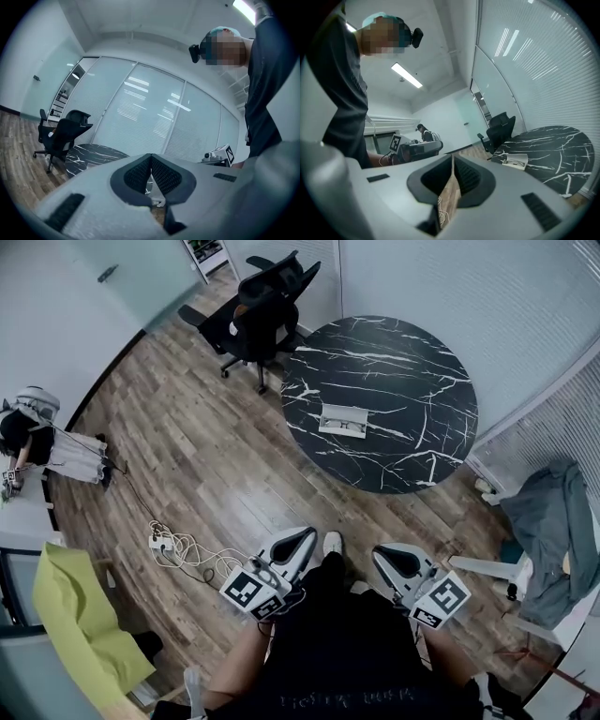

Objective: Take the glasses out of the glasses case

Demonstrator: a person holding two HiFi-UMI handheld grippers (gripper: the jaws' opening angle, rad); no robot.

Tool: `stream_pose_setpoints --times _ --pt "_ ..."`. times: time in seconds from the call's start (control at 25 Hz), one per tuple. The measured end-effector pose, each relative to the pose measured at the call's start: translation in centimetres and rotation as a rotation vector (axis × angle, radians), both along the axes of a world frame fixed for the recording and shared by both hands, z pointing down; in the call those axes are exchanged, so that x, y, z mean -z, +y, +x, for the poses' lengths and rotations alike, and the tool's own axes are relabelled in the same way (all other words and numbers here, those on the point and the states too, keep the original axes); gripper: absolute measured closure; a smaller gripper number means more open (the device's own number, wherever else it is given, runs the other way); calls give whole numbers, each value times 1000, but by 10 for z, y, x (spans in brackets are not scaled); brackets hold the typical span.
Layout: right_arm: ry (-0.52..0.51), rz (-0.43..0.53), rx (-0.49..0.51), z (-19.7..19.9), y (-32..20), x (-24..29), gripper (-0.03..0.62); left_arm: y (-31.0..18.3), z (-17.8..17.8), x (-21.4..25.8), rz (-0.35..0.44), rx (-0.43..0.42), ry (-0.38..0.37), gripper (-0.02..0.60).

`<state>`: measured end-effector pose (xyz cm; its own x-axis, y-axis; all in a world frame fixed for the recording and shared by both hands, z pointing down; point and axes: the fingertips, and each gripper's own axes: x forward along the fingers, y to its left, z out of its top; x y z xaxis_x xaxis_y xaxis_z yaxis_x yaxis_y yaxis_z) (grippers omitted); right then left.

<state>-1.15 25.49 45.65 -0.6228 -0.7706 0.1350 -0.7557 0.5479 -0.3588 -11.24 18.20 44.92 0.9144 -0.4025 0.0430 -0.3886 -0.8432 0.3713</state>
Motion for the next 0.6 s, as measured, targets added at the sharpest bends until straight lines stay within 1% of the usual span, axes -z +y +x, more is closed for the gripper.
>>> stream_pose_setpoints --times 0.12,0.24,0.32,0.48,0.6 --pt "-8 -10 -9 -1 -31 1 562 -31 -3 -2 -18 -2 13 563" --pt "-9 -17 -9 -4 -56 2 562 -58 -9 -2 -49 3 43 563" --pt "-2 -13 -19 -4 -68 4 562 -72 -11 -2 -44 -6 42 563" --pt "4 -17 -72 6 -87 3 562 -96 -15 -3 -38 -12 43 563" --pt "4 -34 -92 12 -90 0 562 -102 -15 -3 -48 -15 47 563"
